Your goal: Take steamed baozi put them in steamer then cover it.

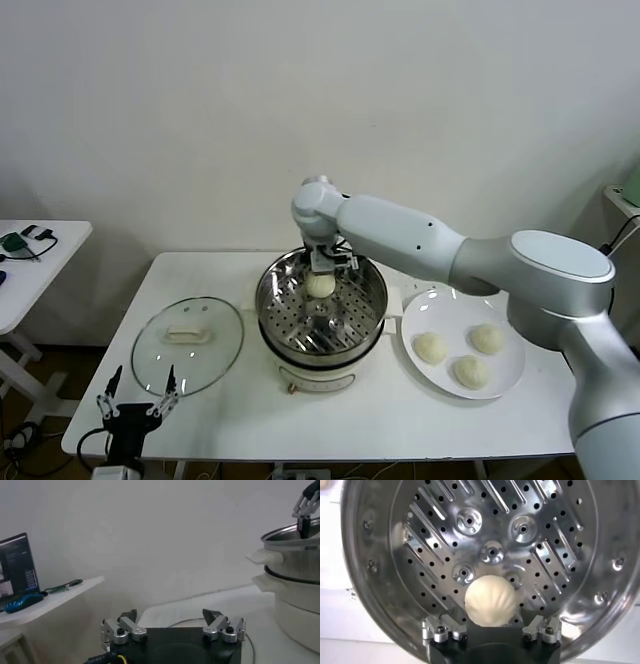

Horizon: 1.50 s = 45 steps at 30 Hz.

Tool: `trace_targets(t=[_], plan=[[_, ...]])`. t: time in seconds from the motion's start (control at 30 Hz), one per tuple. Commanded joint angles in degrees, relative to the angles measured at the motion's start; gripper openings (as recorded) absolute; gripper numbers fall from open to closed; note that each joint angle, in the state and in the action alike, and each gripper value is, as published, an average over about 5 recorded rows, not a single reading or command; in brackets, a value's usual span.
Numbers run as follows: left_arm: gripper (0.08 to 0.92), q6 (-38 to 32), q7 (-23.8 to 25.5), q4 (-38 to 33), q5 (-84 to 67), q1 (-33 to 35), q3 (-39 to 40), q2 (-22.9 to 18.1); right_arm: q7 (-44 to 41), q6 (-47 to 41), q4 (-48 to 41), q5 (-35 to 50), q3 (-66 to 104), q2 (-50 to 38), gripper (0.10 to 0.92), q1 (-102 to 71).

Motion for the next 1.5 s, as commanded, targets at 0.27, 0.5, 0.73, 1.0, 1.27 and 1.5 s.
trace_targets(t=[0.27,0.5,0.73,1.0,1.27,1.5], plan=[[0.823,0.27,-0.04,-0.45,0.38,0.41,0.14,0.09,8.51,-28.36,14.37,39.87,-20.07,-22.54,0.823,24.02],[0.823,0.37,-0.04,-1.08,0.33,0.83,0.09,0.50,9.49,-48.31,19.22,51.98,-23.17,-35.69,0.823,22.72],[0.823,0.80,0.00,-1.64,0.46,0.79,0.04,0.70,7.36,-49.90,19.34,54.62,-23.17,-44.06,0.823,15.82],[0.823,0.72,-0.02,-1.43,1.46,0.73,0.87,0.15,5.21,-51.38,16.34,46.40,-10.63,-46.28,0.823,-3.75],[0.823,0.87,0.01,-1.51,1.66,0.95,0.80,0.91,5.79,-52.23,12.89,41.18,-0.17,-42.84,0.823,-17.32],[0.823,1.14,0.00,-1.31,2.71,0.31,1.32,0.31,6.42,-51.83,9.01,39.36,3.59,-38.98,0.823,-21.14]])
